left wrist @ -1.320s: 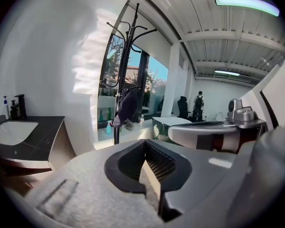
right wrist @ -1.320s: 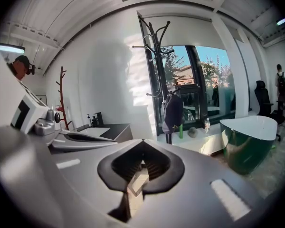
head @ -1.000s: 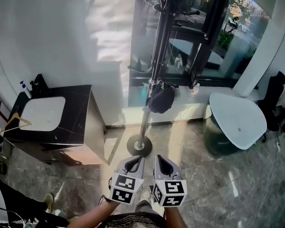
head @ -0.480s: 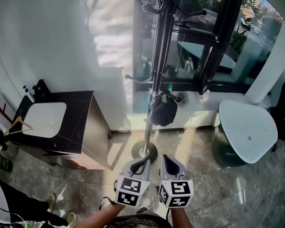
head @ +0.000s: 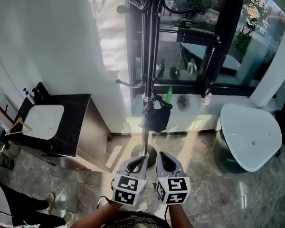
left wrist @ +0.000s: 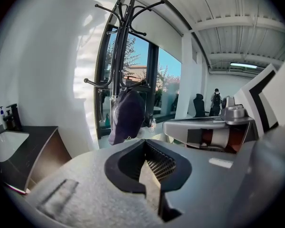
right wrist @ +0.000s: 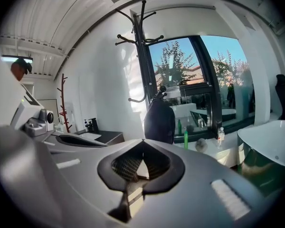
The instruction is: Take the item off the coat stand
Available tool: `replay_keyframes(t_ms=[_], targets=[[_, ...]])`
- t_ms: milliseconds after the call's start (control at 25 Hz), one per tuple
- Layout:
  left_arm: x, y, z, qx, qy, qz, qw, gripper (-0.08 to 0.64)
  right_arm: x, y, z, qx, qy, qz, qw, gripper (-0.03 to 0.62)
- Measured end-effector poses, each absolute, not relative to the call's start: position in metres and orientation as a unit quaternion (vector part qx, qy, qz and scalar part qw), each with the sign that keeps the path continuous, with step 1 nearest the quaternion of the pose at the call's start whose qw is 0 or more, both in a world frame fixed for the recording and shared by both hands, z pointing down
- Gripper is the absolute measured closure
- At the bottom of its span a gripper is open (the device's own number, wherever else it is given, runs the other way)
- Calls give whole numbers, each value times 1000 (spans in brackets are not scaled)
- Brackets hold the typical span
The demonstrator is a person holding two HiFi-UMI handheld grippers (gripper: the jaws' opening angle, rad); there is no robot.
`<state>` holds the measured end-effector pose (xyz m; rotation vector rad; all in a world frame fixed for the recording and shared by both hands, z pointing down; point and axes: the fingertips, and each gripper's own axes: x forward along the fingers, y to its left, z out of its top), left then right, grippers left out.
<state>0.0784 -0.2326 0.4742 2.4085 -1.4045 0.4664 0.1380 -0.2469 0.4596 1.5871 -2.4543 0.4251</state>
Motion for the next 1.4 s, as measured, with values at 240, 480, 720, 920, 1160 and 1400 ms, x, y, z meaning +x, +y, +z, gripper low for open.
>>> replay_keyframes(t_ms=[240, 480, 720, 920, 1160, 1400], targets=[[76, -247, 473, 834, -504, 161, 155, 554, 136, -270, 460, 523, -836, 134, 95, 583], [74, -263, 478, 834, -504, 160, 161, 554, 141, -296, 460, 530, -832, 128, 101, 564], [74, -288, 480, 841, -494, 152, 159, 554, 144, -327, 463, 544, -823, 117, 111, 511], [75, -305, 482, 846, -486, 152, 159, 554, 147, -346, 471, 549, -817, 112, 138, 458], [73, -322, 482, 850, -481, 149, 156, 554, 148, -367, 482, 547, -815, 109, 158, 431], [65, -336, 484, 850, -482, 148, 155, 554, 142, -385, 495, 537, -818, 97, 181, 433]])
